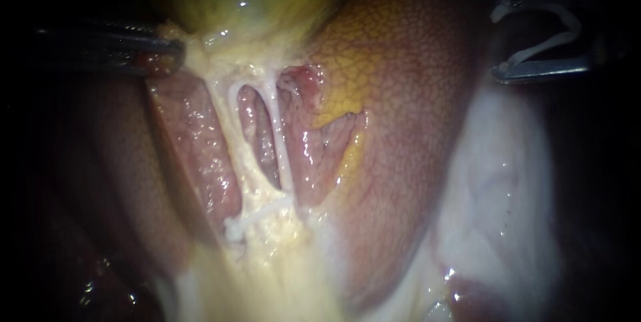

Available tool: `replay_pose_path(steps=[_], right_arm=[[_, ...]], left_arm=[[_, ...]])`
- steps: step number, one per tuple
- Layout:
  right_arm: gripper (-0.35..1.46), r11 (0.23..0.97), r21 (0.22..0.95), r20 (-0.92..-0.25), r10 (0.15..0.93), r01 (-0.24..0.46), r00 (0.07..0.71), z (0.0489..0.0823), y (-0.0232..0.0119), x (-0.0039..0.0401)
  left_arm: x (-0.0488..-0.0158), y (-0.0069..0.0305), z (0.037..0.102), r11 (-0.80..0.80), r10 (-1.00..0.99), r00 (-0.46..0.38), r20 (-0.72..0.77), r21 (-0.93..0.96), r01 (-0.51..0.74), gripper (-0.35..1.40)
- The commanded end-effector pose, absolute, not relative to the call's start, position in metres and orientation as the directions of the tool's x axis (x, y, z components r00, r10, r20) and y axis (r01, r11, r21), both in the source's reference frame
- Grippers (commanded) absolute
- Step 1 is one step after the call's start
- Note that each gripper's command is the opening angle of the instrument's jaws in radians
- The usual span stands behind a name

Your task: Clipping second clip left tube

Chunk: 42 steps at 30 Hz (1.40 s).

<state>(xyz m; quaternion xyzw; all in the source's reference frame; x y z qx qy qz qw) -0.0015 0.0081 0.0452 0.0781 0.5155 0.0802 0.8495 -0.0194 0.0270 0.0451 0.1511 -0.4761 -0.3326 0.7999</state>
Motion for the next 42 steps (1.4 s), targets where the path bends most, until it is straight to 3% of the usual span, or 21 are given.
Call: replay_pose_path(steps=[1,14,31,42], right_arm=[[0.5,0.97,0.24,-0.866,0.237,-0.051,0.441,0.0451,0.0078,-0.0011],[0.49,0.905,0.421,-0.867,0.382,0.063,0.32,0.0452,0.0048,0.0046],[0.49,0.817,0.532,-0.84,0.476,0.222,0.261,0.0492,-0.0007,0.013],[0.49,0.789,0.562,-0.823,0.503,0.249,0.265,0.052,-0.0019,0.0159]], left_arm=[[-0.0195,0.0269,0.0452,0.733,-0.676,0.326,0.661,0.558,0.388,-0.35],[-0.02,0.0266,0.045,0.732,-0.676,0.325,0.661,0.556,0.393,-0.35],[-0.0204,0.0262,0.045,0.732,-0.676,0.324,0.661,0.553,0.398,-0.35],[-0.0207,0.0261,0.0448,0.731,-0.677,0.324,0.661,0.554,0.397,-0.35]])
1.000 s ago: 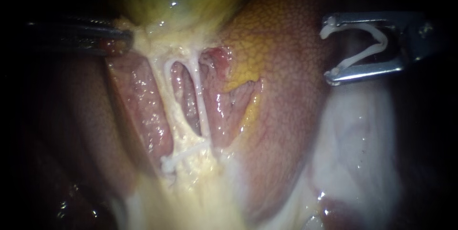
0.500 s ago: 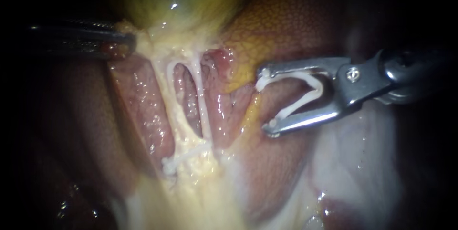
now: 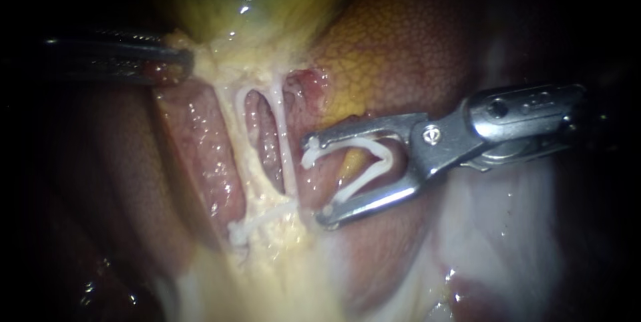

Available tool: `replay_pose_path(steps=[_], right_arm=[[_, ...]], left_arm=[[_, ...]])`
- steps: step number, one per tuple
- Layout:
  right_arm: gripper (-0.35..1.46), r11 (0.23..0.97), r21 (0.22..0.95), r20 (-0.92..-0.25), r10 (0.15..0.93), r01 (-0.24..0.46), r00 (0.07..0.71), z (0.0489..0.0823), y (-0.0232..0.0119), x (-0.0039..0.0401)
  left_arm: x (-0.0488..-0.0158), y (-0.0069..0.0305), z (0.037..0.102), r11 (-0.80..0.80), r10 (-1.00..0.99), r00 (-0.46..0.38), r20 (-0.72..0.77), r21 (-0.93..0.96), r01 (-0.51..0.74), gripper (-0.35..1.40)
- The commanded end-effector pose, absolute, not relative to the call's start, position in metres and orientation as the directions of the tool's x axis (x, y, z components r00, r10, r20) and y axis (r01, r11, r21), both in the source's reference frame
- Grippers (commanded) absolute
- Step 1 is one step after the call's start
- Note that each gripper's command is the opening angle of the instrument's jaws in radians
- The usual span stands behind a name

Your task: Clipping second clip left tube

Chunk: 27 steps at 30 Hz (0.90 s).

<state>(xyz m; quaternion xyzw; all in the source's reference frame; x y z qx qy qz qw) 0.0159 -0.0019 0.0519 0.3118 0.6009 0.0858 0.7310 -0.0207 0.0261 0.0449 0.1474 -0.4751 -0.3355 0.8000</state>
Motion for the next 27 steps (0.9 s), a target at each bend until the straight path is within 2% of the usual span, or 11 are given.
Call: replay_pose_path(steps=[1,27], right_arm=[[0.49,0.789,0.561,-0.824,0.501,0.25,0.265,0.0523,-0.002,0.0161],[0.49,0.77,0.586,-0.806,0.521,0.252,0.282,0.0576,-0.0034,0.0186]], left_arm=[[-0.0207,0.0261,0.0448,0.731,-0.677,0.324,0.661,0.554,0.398,-0.35],[-0.0209,0.026,0.0447,0.731,-0.677,0.323,0.661,0.555,0.396,-0.35]])
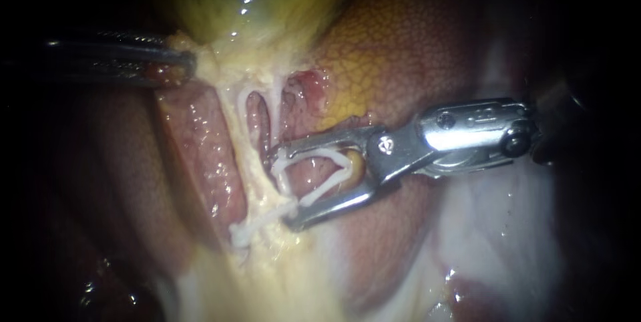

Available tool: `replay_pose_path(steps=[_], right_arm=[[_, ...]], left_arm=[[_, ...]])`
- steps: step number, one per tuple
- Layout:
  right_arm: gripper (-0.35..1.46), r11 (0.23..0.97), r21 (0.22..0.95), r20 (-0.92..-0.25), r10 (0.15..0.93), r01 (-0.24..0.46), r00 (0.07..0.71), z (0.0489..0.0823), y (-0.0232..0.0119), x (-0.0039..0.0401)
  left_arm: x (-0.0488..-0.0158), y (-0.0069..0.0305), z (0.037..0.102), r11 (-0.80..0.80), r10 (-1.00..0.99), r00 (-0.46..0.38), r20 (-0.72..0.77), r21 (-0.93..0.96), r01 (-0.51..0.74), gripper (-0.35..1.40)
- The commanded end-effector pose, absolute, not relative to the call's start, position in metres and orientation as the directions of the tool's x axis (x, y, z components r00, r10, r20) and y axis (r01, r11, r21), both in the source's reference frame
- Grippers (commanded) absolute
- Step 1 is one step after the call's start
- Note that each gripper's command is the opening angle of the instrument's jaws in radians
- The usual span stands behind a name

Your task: Clipping second clip left tube

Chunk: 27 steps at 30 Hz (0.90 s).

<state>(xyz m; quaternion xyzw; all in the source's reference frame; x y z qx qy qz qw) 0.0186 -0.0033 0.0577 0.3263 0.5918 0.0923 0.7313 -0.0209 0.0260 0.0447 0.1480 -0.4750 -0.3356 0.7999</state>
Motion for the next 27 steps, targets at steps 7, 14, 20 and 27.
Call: replay_pose_path(steps=[7,14,20,27], right_arm=[[0.49,0.763,0.59,-0.804,0.526,0.263,0.276,0.0581,-0.0036,0.0196],[0.49,0.751,0.591,-0.807,0.541,0.294,0.239,0.0579,-0.0038,0.0205],[0.49,0.745,0.591,-0.807,0.55,0.31,0.218,0.0575,-0.0041,0.0209],[0.49,0.736,0.596,-0.802,0.563,0.321,0.198,0.0571,-0.0045,0.0219]], left_arm=[[-0.0209,0.0259,0.0447,0.731,-0.677,0.323,0.661,0.555,0.397,-0.35],[-0.021,0.0259,0.0447,0.731,-0.677,0.323,0.661,0.555,0.397,-0.35],[-0.021,0.0258,0.0448,0.731,-0.677,0.324,0.661,0.556,0.395,-0.35],[-0.0211,0.0258,0.0448,0.731,-0.677,0.323,0.661,0.556,0.395,-0.35]])
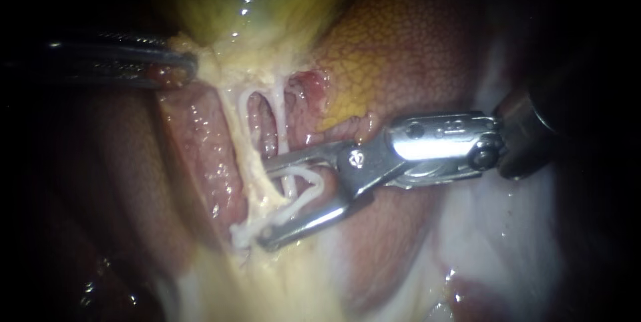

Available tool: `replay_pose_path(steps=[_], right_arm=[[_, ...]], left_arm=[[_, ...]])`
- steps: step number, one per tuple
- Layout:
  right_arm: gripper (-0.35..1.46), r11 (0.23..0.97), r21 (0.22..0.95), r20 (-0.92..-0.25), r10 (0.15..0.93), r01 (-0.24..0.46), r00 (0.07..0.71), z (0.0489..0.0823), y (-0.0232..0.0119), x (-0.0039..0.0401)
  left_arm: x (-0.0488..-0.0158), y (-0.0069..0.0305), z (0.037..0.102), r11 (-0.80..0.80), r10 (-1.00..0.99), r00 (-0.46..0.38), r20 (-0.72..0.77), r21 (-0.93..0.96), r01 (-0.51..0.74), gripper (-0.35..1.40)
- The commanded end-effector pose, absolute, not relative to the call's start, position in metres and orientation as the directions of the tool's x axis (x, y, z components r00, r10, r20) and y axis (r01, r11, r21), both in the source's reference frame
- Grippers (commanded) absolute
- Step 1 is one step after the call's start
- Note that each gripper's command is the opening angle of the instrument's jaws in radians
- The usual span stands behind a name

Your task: Clipping second clip left tube

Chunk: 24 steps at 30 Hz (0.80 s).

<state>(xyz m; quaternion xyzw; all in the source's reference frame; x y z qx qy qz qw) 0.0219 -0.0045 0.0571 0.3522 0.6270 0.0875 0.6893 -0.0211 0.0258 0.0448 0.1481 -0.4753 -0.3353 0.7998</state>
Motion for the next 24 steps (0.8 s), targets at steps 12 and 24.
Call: replay_pose_path(steps=[12,24], right_arm=[[0.48,0.695,0.597,-0.789,0.599,0.401,0.136,0.0552,-0.0058,0.0235],[0.39,0.659,0.6,-0.775,0.619,0.454,0.127,0.0538,-0.0068,0.0237]], left_arm=[[-0.0211,0.0258,0.0448,0.731,-0.677,0.323,0.661,0.555,0.396,-0.35],[-0.0211,0.0258,0.0448,0.732,-0.677,0.323,0.661,0.555,0.395,-0.35]])
